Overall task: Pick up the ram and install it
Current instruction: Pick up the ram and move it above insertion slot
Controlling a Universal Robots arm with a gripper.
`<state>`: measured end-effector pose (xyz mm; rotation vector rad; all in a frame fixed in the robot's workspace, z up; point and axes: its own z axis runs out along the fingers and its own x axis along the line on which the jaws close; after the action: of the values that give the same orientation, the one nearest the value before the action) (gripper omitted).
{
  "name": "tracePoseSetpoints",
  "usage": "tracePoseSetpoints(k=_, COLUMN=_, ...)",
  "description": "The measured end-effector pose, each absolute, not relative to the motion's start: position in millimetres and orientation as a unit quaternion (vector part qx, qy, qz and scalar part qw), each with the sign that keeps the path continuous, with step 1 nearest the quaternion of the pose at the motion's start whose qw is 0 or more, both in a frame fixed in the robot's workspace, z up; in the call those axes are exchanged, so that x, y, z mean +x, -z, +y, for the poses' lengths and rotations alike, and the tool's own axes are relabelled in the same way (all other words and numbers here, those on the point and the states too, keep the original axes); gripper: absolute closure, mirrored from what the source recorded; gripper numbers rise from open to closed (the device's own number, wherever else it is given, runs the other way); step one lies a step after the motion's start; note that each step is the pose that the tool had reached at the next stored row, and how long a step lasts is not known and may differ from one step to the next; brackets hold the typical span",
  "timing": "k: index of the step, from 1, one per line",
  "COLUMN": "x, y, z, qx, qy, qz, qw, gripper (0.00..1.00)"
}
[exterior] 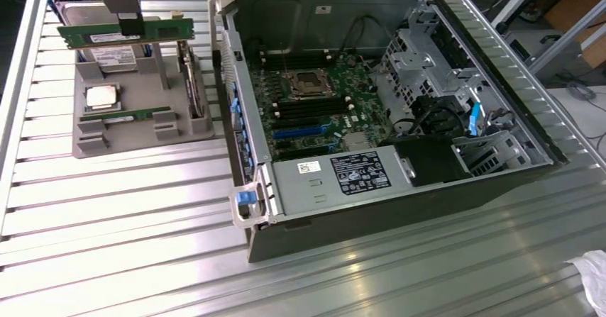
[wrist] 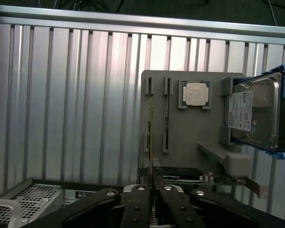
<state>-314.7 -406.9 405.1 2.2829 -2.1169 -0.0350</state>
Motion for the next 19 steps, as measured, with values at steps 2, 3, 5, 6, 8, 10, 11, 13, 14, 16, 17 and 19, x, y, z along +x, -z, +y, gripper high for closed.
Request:
tracePoseSetpoints(k=2, x=-314, y=-405, z=-407, qx=0.733, qy=0.011, qz=-0.680, qw=0.014, gripper=0.87)
tracePoseSetpoints(k=3, x=-313, y=-405, z=-407, qx=0.733, qy=0.011, qz=-0.680, qw=0.014, gripper=0.87)
tracePoseSetpoints(k=5, x=-312, y=-405, z=-407, qx=0.733, qy=0.011, qz=-0.680, qw=0.014, gripper=0.87)
tracePoseSetpoints(k=6, x=-311, y=-405, z=-407, qx=0.733, qy=0.011, qz=-0.680, qw=0.014, gripper=0.87)
tracePoseSetpoints(k=8, x=-309, y=-405, z=-407, qx=0.733, qy=0.011, qz=-0.680, qw=0.014, gripper=0.87)
tracePoseSetpoints(k=10, x=-308, y=-405, z=-407, qx=0.733, qy=0.011, qz=-0.680, qw=0.014, gripper=0.87)
tracePoseSetpoints(k=11, x=-308, y=-405, z=-407, qx=0.733, qy=0.011, qz=-0.680, qw=0.014, gripper=0.87)
tracePoseSetpoints(k=13, x=-307, y=-405, z=-407, qx=0.733, qy=0.011, qz=-0.680, qw=0.014, gripper=0.87)
tracePoseSetpoints(k=14, x=-307, y=-405, z=-407, qx=0.733, qy=0.011, qz=-0.680, qw=0.014, gripper=0.87)
tracePoseSetpoints(k=16, x=-305, y=-405, z=-407, qx=0.733, qy=0.011, qz=-0.680, qw=0.014, gripper=0.87)
tracePoseSetpoints(k=17, x=-304, y=-405, z=-407, qx=0.733, qy=0.011, qz=-0.680, qw=0.014, gripper=0.87)
tracePoseSetpoints(k=19, x=-303, y=-405, z=-407, qx=0.733, qy=0.011, qz=-0.680, qw=0.014, gripper=0.87)
